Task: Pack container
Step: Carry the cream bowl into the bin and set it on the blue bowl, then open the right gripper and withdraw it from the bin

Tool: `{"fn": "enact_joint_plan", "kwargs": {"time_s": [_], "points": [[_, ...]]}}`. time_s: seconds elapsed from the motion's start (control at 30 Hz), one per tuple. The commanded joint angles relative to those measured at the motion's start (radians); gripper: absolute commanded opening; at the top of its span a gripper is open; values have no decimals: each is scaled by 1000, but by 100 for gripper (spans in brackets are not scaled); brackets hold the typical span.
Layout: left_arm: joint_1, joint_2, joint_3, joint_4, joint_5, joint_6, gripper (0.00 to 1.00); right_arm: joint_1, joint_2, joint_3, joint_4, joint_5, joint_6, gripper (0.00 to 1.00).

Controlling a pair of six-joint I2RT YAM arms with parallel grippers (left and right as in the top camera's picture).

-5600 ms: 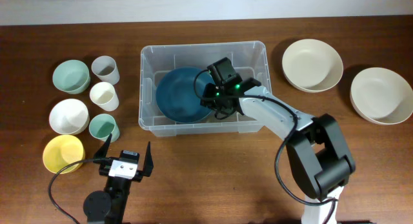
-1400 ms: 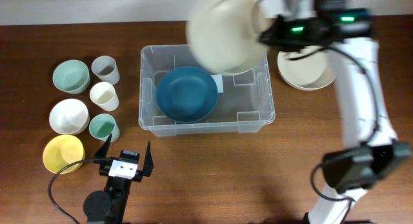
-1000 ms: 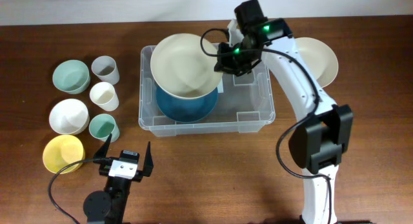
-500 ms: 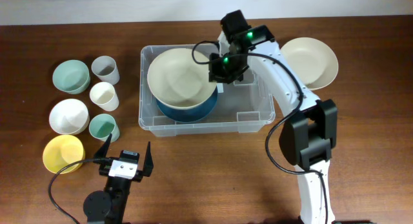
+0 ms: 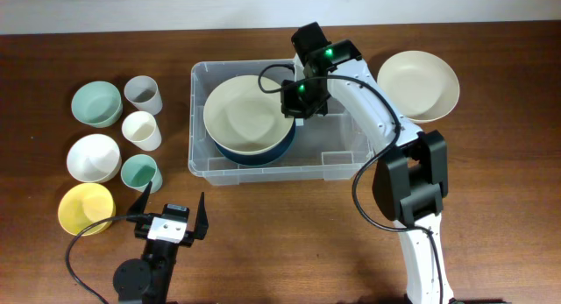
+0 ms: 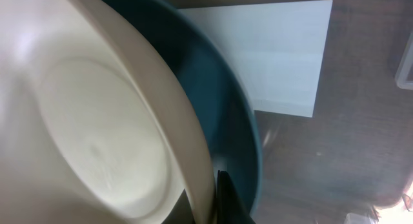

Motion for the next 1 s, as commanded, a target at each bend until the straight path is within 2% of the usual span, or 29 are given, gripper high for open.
{"fn": "enact_joint_plan", "kwargs": {"time_s": [0.0, 0.07, 0.37, 0.5, 0.6, 0.67, 0.83, 0.97], "points": [[5, -5, -4, -2, 7, 5, 100, 6, 21, -2, 3, 5, 8, 4], [5, -5, -4, -2, 7, 5, 100, 6, 21, -2, 4, 5, 8, 4], [5, -5, -4, -2, 8, 5, 100, 5, 21, -2, 2, 4, 8, 28], [5, -5, -4, -2, 8, 5, 100, 5, 21, -2, 2, 1, 8, 28], [5, -5, -4, -2, 7, 5, 100, 5, 21, -2, 3, 0, 9, 15], [5, -5, -4, -2, 7, 5, 100, 5, 21, -2, 3, 0, 9, 10], [5, -5, -4, -2, 8, 5, 100, 4, 21, -2, 3, 1, 8, 11], [5, -5, -4, -2, 8, 5, 100, 1, 19, 3, 11, 33, 8, 17]]}}
